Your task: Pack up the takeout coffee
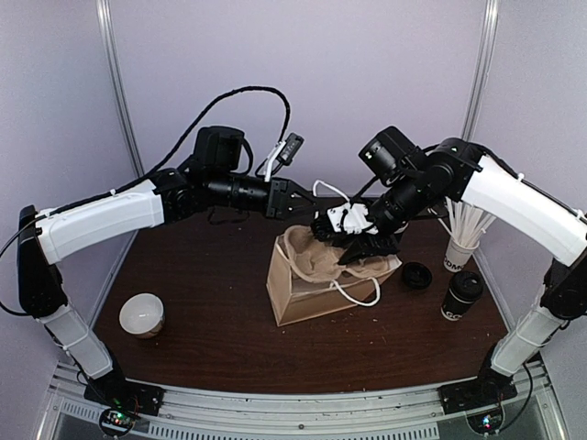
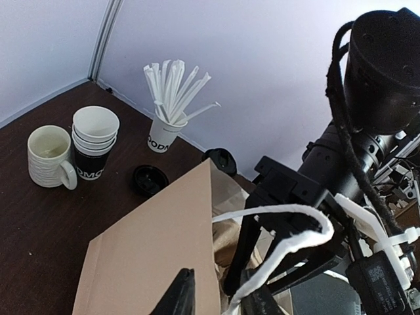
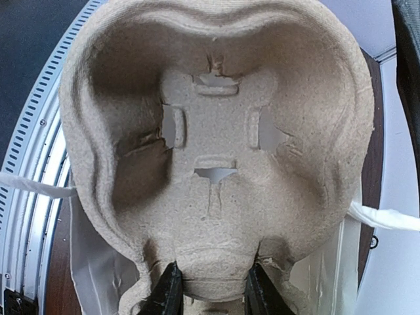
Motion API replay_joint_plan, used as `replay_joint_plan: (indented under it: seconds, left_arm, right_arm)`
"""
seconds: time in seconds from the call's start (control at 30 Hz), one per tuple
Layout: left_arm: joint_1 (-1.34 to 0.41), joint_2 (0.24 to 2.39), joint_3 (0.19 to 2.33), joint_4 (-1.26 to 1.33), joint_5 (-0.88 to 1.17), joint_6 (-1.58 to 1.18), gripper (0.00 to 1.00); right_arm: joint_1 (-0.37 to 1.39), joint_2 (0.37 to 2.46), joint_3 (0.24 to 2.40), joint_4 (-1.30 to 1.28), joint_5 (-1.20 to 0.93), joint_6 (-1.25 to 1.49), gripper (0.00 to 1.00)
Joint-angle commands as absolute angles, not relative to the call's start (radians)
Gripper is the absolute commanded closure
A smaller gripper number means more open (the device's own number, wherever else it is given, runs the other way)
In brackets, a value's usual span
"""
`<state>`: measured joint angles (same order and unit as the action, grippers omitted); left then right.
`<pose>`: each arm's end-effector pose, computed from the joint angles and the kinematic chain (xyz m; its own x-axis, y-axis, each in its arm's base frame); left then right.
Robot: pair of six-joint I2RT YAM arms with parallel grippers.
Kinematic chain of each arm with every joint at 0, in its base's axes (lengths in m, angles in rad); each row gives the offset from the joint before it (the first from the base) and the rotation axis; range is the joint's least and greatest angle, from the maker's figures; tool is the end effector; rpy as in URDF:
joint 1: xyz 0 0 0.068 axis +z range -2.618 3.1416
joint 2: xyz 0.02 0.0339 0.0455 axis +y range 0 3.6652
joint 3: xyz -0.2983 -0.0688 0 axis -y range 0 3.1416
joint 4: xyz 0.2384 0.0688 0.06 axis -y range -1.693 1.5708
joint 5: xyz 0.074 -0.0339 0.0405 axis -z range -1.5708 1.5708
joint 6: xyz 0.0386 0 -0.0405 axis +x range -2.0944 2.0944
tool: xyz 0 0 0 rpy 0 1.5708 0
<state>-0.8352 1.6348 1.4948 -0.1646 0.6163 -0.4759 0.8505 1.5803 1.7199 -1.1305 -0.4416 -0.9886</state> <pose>0.2412 -0.2998 0.4057 -0.6256 0.1341 -0.7685 0.7745 0.2252 -0.5911 0.1922 0.2441 0.4133 0.3932 -0.6968 -0.5999 -0.9194 -0.2940 -0.2611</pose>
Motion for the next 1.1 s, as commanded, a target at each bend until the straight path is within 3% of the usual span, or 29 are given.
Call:
replay_joint_plan:
  seconds: [0.0, 0.4, 0.83, 1.07]
  left_arm:
    - [-0.822, 1.611, 1.519, -0.167, 0.576, -0.446, 0.75]
    - [-0.822, 1.557, 1.495, -0.258, 0.509, -0.417, 0.69]
    - [-0.906, 1.34, 1.469, -0.607, -0.029, -0.579, 0.56]
    - [-1.017, 1.391, 1.513, -0.709, -0.139, -0.684, 0.54]
  right_arm:
    - [0.85, 1.567, 1.699, -1.115, -0.365, -1.01, 0.78]
    - [0.862, 1.588, 1.654, -1.077, -0.3, -1.015, 0.78]
    - [0.864, 1.626, 1.697, -1.041, -0.265, -0.948, 0.78]
    - [0.864, 1.638, 1.706, -1.042, -0.236, -0.938, 0.78]
